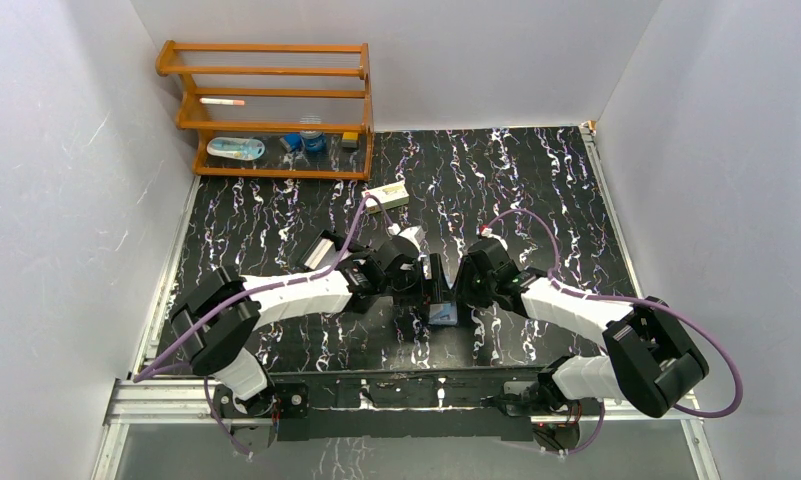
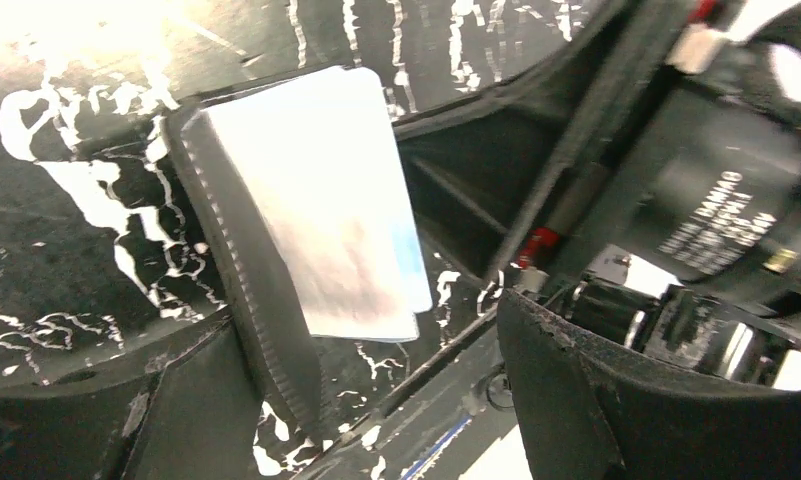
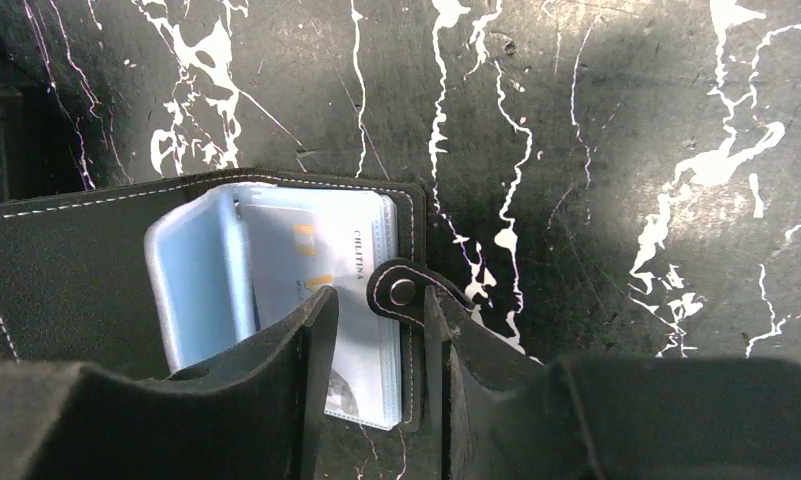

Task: Put the credit cards into the card holder
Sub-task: Close the card holder at the center of the board.

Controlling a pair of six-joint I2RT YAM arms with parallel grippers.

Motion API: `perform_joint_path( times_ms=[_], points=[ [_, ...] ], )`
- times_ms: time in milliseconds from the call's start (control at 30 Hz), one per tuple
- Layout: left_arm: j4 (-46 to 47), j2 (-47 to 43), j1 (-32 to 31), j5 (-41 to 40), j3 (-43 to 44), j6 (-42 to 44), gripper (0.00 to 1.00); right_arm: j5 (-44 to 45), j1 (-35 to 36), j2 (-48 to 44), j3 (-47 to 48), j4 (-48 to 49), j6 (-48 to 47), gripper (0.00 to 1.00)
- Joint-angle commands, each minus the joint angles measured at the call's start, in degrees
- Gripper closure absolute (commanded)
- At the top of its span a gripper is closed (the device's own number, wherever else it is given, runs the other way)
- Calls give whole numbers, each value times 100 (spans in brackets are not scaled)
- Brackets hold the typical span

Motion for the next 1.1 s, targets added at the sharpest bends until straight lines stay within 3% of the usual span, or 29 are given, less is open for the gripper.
perform_joint_path(
  times_ms=[0,200,467,867,1067],
  points=[
    [445,-421,-40,275,29,-48,24,-187,67,106,-205,-27,84,54],
    [572,-440,-47,371,12,104,25,-134,65,40,-144,-172,76,55],
    [357,-373,-49,295,135,354,36,450,67,-413,233,-897,-95,58],
    [171,-356,-49,136,99,573,55,748,70,-452,368,-1071,-222,85],
    [484,-305,-51,439,80,648,54,871,63,-594,399,-1103,-318,97]
  ],
)
